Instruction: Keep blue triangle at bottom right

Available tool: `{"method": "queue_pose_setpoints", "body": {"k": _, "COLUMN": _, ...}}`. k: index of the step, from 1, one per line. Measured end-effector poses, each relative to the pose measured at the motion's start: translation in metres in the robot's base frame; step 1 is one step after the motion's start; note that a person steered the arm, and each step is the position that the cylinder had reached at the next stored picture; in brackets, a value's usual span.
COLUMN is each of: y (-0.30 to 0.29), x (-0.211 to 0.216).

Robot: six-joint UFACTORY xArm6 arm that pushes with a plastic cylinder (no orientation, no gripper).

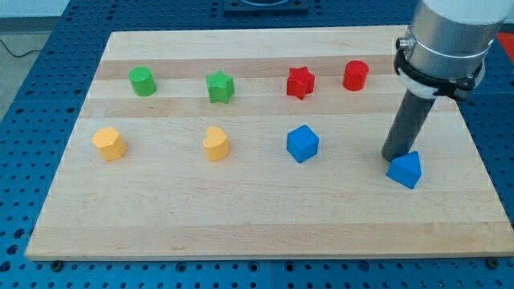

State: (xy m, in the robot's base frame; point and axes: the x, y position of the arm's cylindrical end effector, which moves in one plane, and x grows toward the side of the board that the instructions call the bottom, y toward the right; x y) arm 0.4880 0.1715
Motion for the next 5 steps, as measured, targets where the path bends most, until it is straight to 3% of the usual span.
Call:
{"method": "queue_pose_setpoints", "body": {"k": 3, "y": -0.006, "x": 0.053}}
{"method": "queue_pose_setpoints", "body": {"k": 5, "y": -0.014, "x": 0.021}}
